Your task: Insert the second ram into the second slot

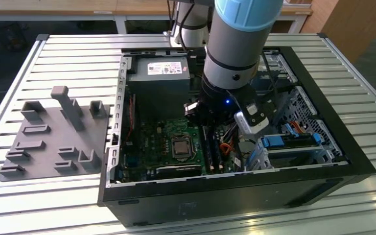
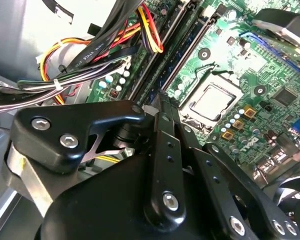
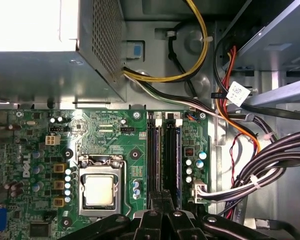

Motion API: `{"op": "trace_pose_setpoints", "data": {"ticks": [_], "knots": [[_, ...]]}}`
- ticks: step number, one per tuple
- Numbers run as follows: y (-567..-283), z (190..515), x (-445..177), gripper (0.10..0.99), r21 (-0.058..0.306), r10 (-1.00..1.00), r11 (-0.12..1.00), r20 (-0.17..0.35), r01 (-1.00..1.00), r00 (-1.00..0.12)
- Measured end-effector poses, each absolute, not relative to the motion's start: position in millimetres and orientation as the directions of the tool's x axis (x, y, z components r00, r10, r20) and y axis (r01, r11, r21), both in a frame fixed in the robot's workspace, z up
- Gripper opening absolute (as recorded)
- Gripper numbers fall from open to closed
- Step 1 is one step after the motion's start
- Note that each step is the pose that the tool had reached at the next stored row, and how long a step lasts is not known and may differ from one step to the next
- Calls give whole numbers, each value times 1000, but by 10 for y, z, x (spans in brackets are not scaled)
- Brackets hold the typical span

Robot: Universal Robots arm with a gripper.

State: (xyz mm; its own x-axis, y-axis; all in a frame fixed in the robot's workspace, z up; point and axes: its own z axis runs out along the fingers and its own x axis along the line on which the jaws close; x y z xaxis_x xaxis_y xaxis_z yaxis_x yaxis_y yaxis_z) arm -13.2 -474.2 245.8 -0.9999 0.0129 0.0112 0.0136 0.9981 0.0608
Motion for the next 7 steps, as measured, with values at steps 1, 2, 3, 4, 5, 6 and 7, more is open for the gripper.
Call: {"op": "trace_pose_setpoints", "data": {"ticks": [1,2,3,4,5,6,7], "knots": [[-4742,2464,-133,106,61,13,998,11,14,-1000],[-4742,2466,-133,106,61,13,998,11,14,-1000],[-4742,2466,-132,106,61,13,998,11,14,-1000],[-4742,2466,-133,106,61,13,998,11,14,-1000],[-4742,2467,-132,106,61,13,998,11,14,-1000],[-4742,2468,-132,106,61,13,998,11,14,-1000],[-4742,2468,-133,106,61,13,998,11,14,-1000]]}}
